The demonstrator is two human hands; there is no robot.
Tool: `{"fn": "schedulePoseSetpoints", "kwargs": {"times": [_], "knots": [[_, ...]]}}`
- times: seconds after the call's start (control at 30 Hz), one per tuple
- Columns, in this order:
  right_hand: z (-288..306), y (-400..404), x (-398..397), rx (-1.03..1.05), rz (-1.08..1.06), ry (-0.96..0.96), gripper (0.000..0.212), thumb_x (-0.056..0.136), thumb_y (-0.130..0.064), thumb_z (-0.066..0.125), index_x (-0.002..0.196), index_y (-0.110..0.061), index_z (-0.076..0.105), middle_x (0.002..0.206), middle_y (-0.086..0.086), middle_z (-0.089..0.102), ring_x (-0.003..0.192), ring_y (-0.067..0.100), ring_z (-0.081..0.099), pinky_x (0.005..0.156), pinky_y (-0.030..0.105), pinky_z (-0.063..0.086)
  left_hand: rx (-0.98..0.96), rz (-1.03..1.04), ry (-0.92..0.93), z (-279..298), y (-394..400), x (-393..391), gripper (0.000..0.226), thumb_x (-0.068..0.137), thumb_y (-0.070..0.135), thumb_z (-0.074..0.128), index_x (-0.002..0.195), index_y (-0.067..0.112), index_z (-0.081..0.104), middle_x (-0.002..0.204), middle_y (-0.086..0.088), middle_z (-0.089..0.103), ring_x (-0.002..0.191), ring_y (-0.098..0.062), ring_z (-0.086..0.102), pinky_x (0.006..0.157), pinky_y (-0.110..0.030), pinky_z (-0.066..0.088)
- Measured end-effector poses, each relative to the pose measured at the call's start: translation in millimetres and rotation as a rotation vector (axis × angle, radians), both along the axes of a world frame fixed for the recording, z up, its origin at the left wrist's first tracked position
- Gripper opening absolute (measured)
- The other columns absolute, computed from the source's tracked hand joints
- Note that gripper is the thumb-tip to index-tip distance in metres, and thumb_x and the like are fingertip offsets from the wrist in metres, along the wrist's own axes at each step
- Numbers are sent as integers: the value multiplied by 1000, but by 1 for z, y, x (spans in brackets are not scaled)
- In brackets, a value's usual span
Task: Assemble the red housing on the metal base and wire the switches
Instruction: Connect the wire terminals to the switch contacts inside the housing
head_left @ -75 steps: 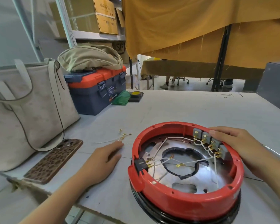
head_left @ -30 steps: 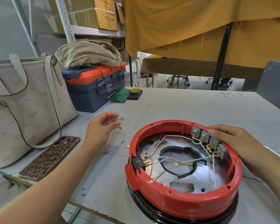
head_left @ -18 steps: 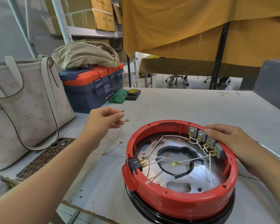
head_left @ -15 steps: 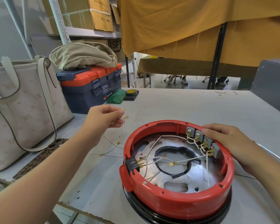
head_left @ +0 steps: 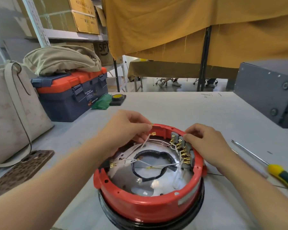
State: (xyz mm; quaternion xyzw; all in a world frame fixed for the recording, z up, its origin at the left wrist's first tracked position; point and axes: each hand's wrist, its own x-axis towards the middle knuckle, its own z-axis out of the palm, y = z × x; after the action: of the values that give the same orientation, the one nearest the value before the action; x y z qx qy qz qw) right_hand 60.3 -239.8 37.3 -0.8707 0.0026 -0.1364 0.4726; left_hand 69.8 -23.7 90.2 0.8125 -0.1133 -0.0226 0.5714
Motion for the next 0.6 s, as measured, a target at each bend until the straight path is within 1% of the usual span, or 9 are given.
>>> {"fn": "schedulePoseSetpoints", "kwargs": {"times": [0.13, 0.2, 0.27, 0.33, 0.37, 0.43, 0.47, 0.53, 0.6], "knots": [[2, -5, 1, 9, -31, 8, 18, 84, -34, 62, 79, -18, 63, 77, -4, 66, 72, 8, 58, 56, 21, 39, 57, -33, 42, -5, -20, 4, 5, 82, -3, 64, 81, -1, 69, 55, -8, 64, 49, -14, 59, 49, -19, 50], [1, -7, 1, 3, -32, 27, 23, 84, -41, 61, 80, -18, 62, 78, -3, 65, 71, 7, 57, 54, 21, 36, 90, -74, 69, -8, -28, 4, 7, 82, -5, 62, 81, -1, 68, 53, -8, 63, 48, -13, 60, 47, -18, 49], [0, -8, 1, 31, -15, 33, 21, 84, -42, 61, 83, -20, 61, 81, -4, 64, 71, 6, 58, 55, 20, 37, 113, -110, 93, -10, -33, 4, 9, 83, -5, 62, 79, 0, 68, 51, -5, 63, 48, -11, 62, 46, -17, 48], [-1, -9, 3, 112, 29, 41, 16, 85, -38, 62, 91, -23, 62, 89, -6, 64, 80, 6, 60, 62, 19, 42, 133, -126, 108, -13, -37, 4, 10, 82, -4, 63, 77, 2, 68, 51, -4, 63, 50, -12, 64, 46, -18, 49], [-1, -8, 3, 168, 70, 66, 16, 86, -35, 61, 98, -24, 63, 95, -6, 65, 87, 7, 61, 70, 21, 46, 143, -128, 112, -14, -38, 4, 10, 82, -4, 64, 76, 3, 68, 53, -5, 63, 51, -13, 64, 47, -18, 49], [-3, -6, 4, 302, 179, 150, 21, 89, -28, 61, 109, -23, 63, 105, -4, 67, 96, 11, 64, 86, 27, 50, 155, -135, 120, -15, -41, 5, 10, 81, -3, 65, 75, 3, 68, 56, -7, 62, 52, -13, 64, 47, -18, 49], [-3, -4, 4, 368, 231, 192, 21, 90, -24, 60, 110, -22, 63, 105, -1, 69, 95, 15, 66, 88, 31, 51, 159, -139, 126, -16, -42, 6, 10, 81, -3, 65, 74, 4, 69, 56, -6, 63, 52, -13, 64, 47, -18, 49], [-4, -1, 3, 466, 297, 238, 20, 90, -18, 58, 109, -20, 66, 98, 4, 73, 89, 21, 70, 85, 35, 54, 169, -147, 140, -16, -43, 7, 12, 80, -2, 65, 72, 6, 69, 54, -3, 63, 51, -11, 64, 47, -19, 49], [-4, 0, 3, 471, 300, 230, 19, 90, -15, 57, 105, -20, 68, 92, 4, 75, 83, 23, 71, 80, 36, 56, 185, -157, 153, -16, -44, 8, 14, 80, -2, 65, 70, 7, 69, 53, -1, 63, 51, -11, 64, 47, -19, 50]]}}
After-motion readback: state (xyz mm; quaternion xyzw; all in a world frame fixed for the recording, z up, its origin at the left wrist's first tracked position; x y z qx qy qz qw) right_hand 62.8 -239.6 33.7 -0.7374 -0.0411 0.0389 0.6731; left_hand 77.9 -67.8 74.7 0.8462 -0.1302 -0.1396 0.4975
